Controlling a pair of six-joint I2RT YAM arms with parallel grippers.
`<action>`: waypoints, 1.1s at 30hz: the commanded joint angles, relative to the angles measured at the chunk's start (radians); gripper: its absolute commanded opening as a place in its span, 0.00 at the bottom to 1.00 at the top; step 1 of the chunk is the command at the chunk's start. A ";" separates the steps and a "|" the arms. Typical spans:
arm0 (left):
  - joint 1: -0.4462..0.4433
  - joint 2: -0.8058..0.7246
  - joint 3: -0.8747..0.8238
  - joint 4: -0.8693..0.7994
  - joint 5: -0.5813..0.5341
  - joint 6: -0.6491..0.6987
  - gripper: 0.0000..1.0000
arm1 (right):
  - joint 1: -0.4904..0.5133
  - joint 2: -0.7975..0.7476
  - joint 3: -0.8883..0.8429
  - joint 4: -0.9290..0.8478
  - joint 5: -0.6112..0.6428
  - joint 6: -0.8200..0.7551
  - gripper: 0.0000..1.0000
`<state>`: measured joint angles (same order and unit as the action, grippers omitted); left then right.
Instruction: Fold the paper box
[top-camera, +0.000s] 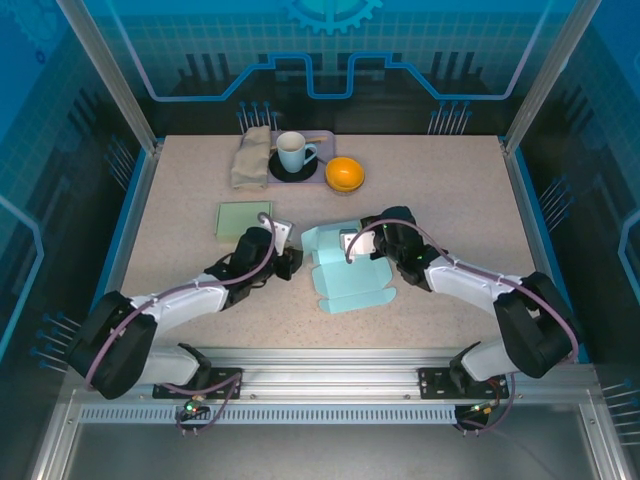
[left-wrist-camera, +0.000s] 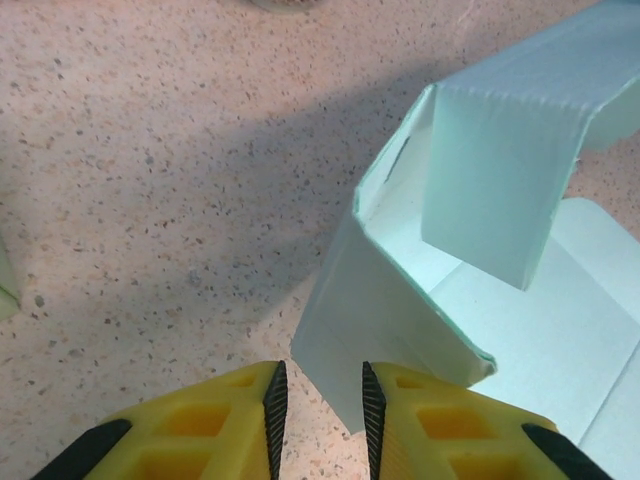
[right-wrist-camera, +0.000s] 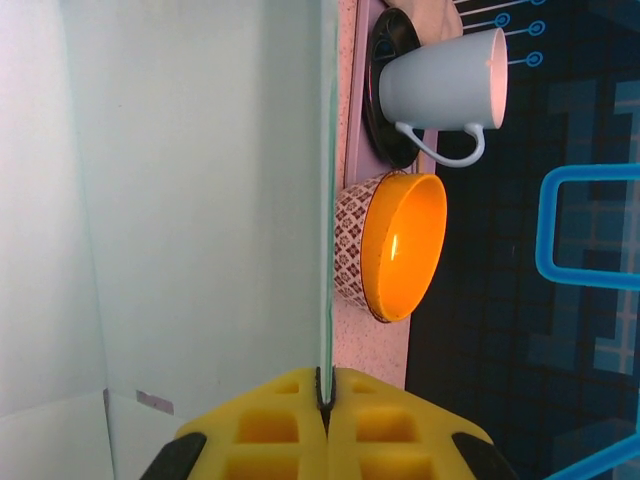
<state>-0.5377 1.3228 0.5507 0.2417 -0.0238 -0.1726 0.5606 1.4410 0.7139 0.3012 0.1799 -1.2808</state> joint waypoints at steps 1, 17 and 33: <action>-0.007 0.019 0.015 0.013 0.023 0.043 0.29 | 0.028 0.037 -0.019 0.078 0.026 -0.021 0.00; -0.087 0.093 0.038 0.033 0.036 0.028 0.28 | 0.074 0.113 -0.123 0.362 0.157 -0.075 0.00; 0.020 -0.160 -0.030 -0.111 -0.093 -0.055 0.32 | 0.076 0.101 -0.123 0.314 0.147 -0.070 0.00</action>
<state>-0.5495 1.2312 0.5732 0.1398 -0.0933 -0.1795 0.6239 1.5433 0.6010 0.6201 0.3363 -1.3437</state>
